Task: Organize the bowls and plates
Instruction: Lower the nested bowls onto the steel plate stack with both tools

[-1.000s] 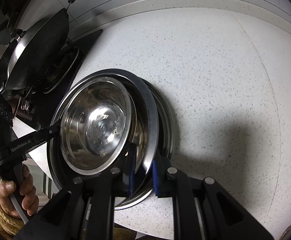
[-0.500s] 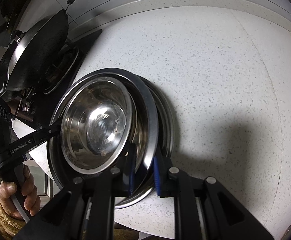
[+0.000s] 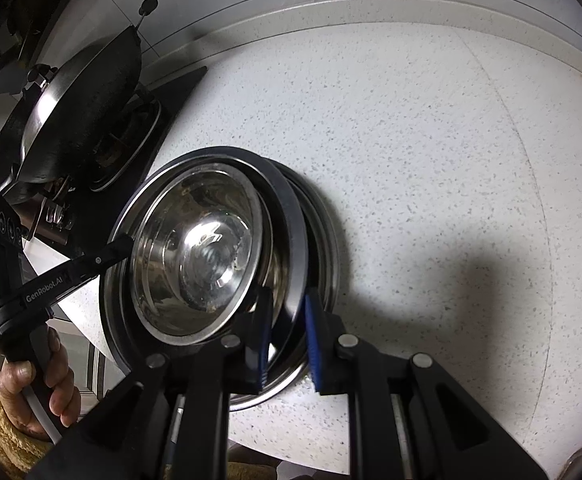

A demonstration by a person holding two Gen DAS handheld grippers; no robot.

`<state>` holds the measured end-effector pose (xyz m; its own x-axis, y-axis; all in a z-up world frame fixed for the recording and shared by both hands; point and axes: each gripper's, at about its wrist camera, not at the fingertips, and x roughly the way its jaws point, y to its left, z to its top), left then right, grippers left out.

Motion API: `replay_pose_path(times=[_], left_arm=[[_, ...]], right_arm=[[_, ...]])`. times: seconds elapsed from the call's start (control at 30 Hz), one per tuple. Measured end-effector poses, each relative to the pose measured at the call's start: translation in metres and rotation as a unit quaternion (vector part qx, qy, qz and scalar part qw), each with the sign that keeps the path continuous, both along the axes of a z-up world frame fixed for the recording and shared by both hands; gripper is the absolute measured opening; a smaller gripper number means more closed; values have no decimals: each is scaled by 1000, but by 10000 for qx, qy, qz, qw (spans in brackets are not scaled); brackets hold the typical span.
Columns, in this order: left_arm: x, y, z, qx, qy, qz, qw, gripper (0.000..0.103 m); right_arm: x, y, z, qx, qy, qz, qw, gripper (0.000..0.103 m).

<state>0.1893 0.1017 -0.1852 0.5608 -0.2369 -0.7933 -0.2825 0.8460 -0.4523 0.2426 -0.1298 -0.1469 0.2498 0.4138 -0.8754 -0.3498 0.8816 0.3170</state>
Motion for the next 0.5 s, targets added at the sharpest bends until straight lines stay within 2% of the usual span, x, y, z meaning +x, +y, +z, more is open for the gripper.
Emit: replay_pose_path(times=[0.1, 0.17, 0.23, 0.33, 0.4, 0.5], left_arm=[[-4, 0, 5, 71, -59, 11, 10000, 12], [-7, -2, 8, 107, -110, 9, 9999, 20], [-12, -5, 15, 190, -183, 0, 9997, 33], [-19, -10, 25, 317, -308, -27, 9990, 43], [-23, -12, 30, 379, -353, 1, 9987, 48], [-28, -16, 37, 465, -386, 27, 9982, 49]], right_arm=[[-2, -3, 4, 6, -47, -10, 10000, 16], [-4, -4, 9, -23, -131, -4, 9999, 16], [-8, -4, 13, -81, -224, 4, 9997, 16], [-15, -7, 20, -162, -410, 22, 9990, 16], [-19, -8, 25, -203, -536, 32, 9983, 24], [-26, -10, 31, -258, -704, 44, 9972, 25]])
